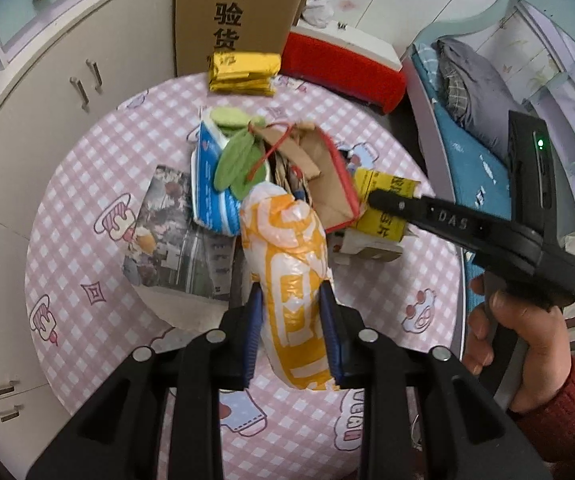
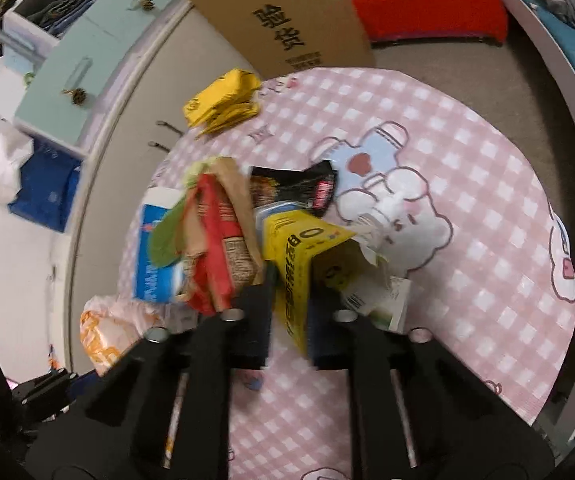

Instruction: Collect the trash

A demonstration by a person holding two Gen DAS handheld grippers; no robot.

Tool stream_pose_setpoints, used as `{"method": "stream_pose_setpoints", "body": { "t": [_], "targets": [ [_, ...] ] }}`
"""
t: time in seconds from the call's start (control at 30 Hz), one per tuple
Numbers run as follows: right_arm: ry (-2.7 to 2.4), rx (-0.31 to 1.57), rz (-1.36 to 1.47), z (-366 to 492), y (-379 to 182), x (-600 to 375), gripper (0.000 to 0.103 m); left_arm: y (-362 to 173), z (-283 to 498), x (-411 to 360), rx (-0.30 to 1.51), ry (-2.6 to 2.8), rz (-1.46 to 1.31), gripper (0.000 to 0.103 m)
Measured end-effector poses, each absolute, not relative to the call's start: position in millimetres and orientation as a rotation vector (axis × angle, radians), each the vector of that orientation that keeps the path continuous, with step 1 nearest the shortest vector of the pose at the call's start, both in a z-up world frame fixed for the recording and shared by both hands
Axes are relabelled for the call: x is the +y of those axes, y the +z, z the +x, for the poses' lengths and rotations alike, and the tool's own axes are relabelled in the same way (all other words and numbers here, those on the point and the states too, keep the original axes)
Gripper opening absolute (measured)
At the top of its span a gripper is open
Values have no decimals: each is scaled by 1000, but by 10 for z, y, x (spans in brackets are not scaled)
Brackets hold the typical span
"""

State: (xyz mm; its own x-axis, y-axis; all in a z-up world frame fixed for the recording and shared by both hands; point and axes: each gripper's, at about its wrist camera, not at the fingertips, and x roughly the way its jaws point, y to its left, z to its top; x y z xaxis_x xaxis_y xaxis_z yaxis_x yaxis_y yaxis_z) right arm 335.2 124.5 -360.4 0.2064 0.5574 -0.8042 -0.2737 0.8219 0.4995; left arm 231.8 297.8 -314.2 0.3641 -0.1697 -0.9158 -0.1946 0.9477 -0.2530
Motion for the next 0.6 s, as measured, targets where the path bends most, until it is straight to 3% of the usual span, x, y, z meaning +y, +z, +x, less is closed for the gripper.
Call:
{"method": "stream_pose_setpoints", "body": {
  "t": [0.27,0.6],
  "targets": [
    [642,1162,295,3151,-3004,811,2,-2660,2396,2618,1117,-32,-313,27],
    [701,1041,457,3293,-2376,-539,2,-2199,2922,1610,1029,-105,-238,27]
  ]
}}
